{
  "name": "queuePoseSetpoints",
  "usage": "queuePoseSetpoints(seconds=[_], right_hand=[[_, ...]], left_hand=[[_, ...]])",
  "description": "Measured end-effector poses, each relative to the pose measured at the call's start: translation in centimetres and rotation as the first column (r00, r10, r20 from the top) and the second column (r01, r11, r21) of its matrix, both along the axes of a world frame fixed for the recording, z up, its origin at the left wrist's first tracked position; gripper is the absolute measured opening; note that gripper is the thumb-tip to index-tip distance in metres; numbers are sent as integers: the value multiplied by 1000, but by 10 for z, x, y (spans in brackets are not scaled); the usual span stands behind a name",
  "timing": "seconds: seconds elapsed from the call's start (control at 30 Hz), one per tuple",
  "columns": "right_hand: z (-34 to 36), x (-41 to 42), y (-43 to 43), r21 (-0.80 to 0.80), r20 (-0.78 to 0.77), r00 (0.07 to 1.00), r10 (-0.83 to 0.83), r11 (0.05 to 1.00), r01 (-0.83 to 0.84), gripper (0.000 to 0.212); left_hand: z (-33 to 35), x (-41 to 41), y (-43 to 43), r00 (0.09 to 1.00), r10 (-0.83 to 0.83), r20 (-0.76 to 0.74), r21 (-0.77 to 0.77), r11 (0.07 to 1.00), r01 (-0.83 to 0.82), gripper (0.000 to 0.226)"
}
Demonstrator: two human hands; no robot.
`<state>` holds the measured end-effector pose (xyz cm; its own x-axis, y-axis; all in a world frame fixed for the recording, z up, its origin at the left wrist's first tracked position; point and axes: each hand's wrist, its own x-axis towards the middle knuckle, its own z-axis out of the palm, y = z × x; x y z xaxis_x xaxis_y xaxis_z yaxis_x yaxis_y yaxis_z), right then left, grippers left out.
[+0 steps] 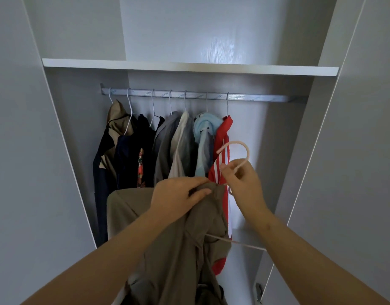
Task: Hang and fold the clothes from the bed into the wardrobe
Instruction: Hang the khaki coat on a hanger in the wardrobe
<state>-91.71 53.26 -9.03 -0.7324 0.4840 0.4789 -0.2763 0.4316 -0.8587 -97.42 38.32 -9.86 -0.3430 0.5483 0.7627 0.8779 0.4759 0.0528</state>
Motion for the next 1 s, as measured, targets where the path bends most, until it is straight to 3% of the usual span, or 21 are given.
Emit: queuePoseSetpoints(seconds=[0.13,0.23,0.3,0.37,0.47,0.57,0.63,0.73,0.87,0.93,1.0], right_hand=[[-16,8,-4,130,-280,942,-185,965,229,20],[-28,10,4,297,-404,852,-333,833,466,10],[-33,10,9,347,-422,820,-387,767,540,12],[-43,11,11,390,-324,892,-317,814,431,17],[-55,5,5,384,87,993,-84,922,45,18],[-56,-17,0,427,521,854,19,860,-280,20],[-55,-30,-5,304,689,715,118,849,-433,34],[-58,-42,-19,205,731,646,222,831,-517,51],[-73,-46,-32,251,756,639,143,838,-484,31],[-78,-45,-28,176,726,671,146,905,-387,29],[-77,-45,-18,68,609,777,163,964,-256,23]], left_hand=[[10,-7,-8,982,140,131,170,972,-161,30],[19,-7,-12,983,168,72,171,969,-179,33],[26,-9,-14,976,192,99,198,958,-209,27],[32,-13,-16,964,196,178,246,940,-237,22],[46,-15,-15,951,185,246,273,929,-251,22],[61,-11,-12,956,166,244,308,921,-238,24],[68,-11,-13,954,160,253,337,910,-242,24],[77,-11,-16,959,100,265,361,912,-194,25],[87,-17,-28,961,44,275,414,896,-159,21],[88,-23,-42,961,32,274,448,880,-157,20],[87,-32,-57,955,19,295,485,858,-167,21]])
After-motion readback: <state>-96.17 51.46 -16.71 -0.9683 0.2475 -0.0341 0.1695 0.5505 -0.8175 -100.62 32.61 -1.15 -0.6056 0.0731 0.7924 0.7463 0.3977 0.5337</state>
